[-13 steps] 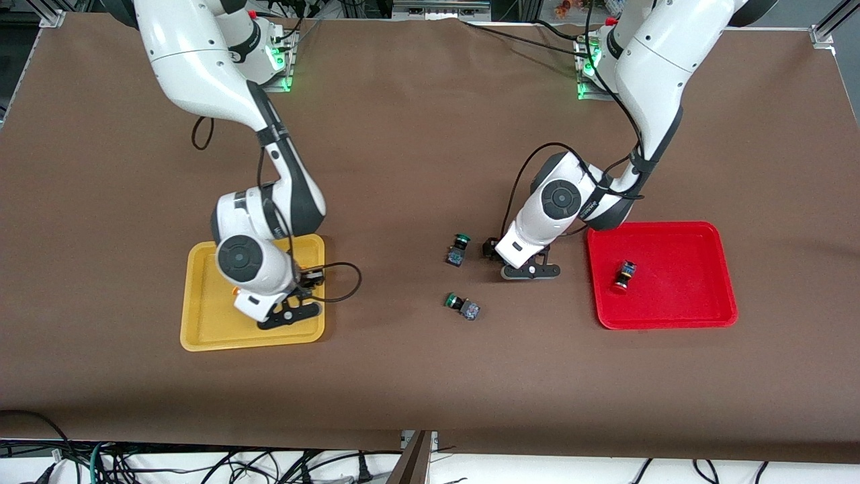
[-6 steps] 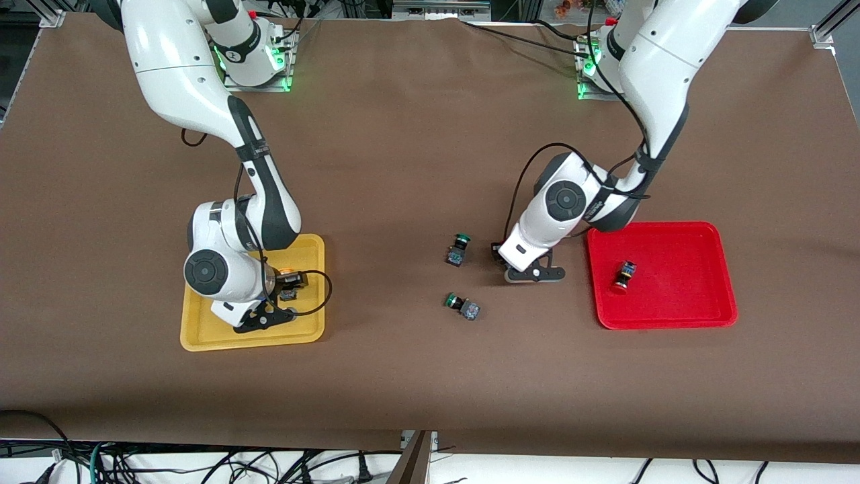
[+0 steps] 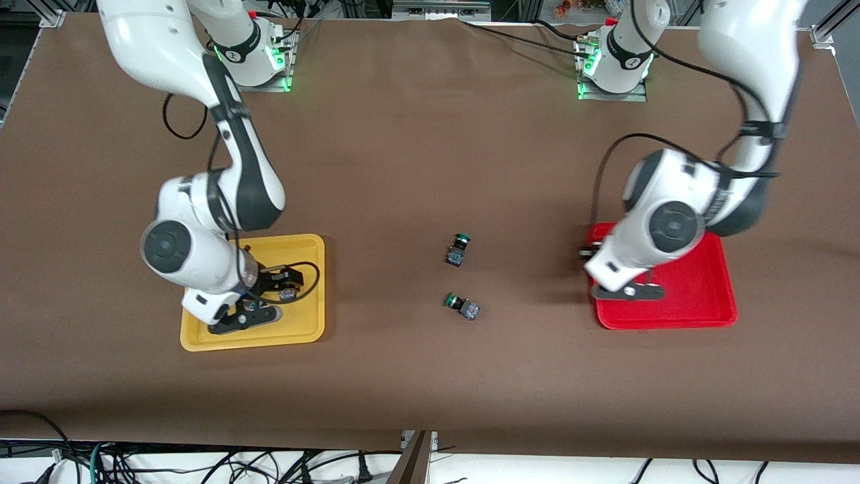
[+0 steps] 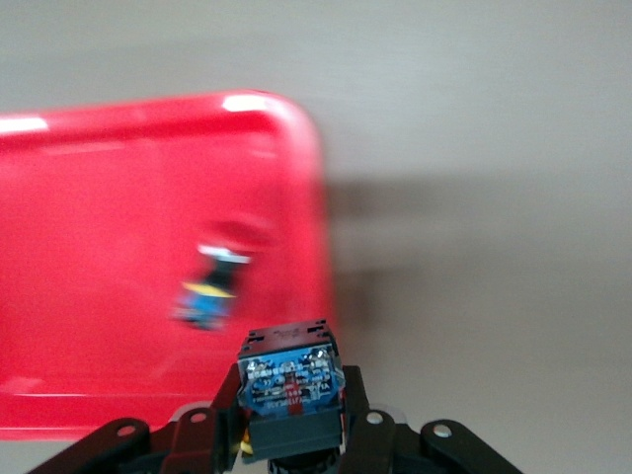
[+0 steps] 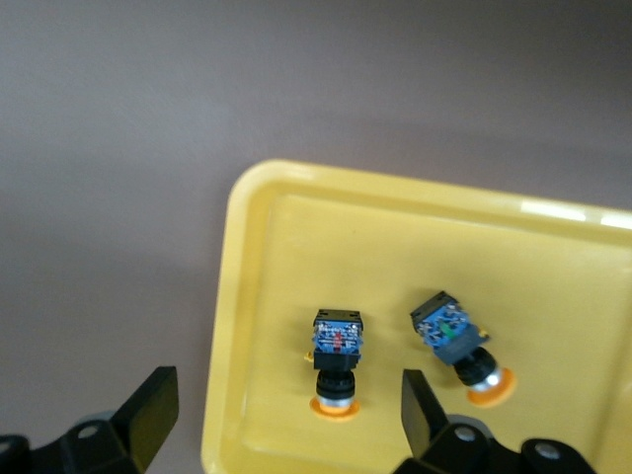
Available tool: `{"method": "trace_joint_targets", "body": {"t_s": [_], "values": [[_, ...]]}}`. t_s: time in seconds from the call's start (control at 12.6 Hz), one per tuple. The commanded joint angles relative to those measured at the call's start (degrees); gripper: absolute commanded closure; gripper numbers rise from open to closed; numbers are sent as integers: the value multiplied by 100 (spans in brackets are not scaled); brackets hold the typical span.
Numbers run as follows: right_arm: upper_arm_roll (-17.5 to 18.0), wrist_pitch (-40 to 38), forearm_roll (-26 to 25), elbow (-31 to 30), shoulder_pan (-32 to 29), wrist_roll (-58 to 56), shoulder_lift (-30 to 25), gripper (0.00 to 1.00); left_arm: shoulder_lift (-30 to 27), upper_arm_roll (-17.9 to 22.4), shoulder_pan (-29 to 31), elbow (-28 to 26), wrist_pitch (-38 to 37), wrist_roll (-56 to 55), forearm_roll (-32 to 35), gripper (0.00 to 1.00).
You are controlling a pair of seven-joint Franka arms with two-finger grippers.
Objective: Place red and yellow buttons in trays
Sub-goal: 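Carry orange button to yellow tray while the left gripper carries red to red tray, then open both grippers and lift them away from the trays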
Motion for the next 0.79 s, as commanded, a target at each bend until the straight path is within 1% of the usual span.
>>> {"method": "trace_joint_targets", "body": {"t_s": [0.0,0.08,0.16,0.24,0.32,0.4,0.47,0.55,0.63,0.71], "values": [[-121,-126,22,-127,-33,-14,-442,0,181,-52,682,68,-118,1379,390,100],[-112,-414,39,-144,-24,65,-582,1,303,-52,972,85,-74,1784,443,100],[-121,-852,48,-145,-24,126,-740,0,435,-52,1166,33,222,2232,444,100],[-121,-1152,31,-171,-24,284,-951,0,575,-52,1325,-37,512,2498,444,100],[-130,-1442,13,-267,-24,363,-1240,0,655,-52,1413,-125,689,2500,444,99],[-182,-1698,-13,-363,-16,443,-1512,0,665,-52,1432,-204,760,2500,444,92],[-244,-1874,-57,-478,-24,522,-1759,0,682,-52,1432,-231,761,2492,444,78],[-357,-1980,-66,-661,-16,531,-2022,0,735,-44,1432,-231,770,2474,444,51],[-385,-1999,-170,-898,-15,531,-2303,0,735,-52,1432,-222,770,2483,444,1],[-385,-1973,-345,-1162,-15,557,-2585,0,692,-52,1458,-214,744,2500,444,0]]}}
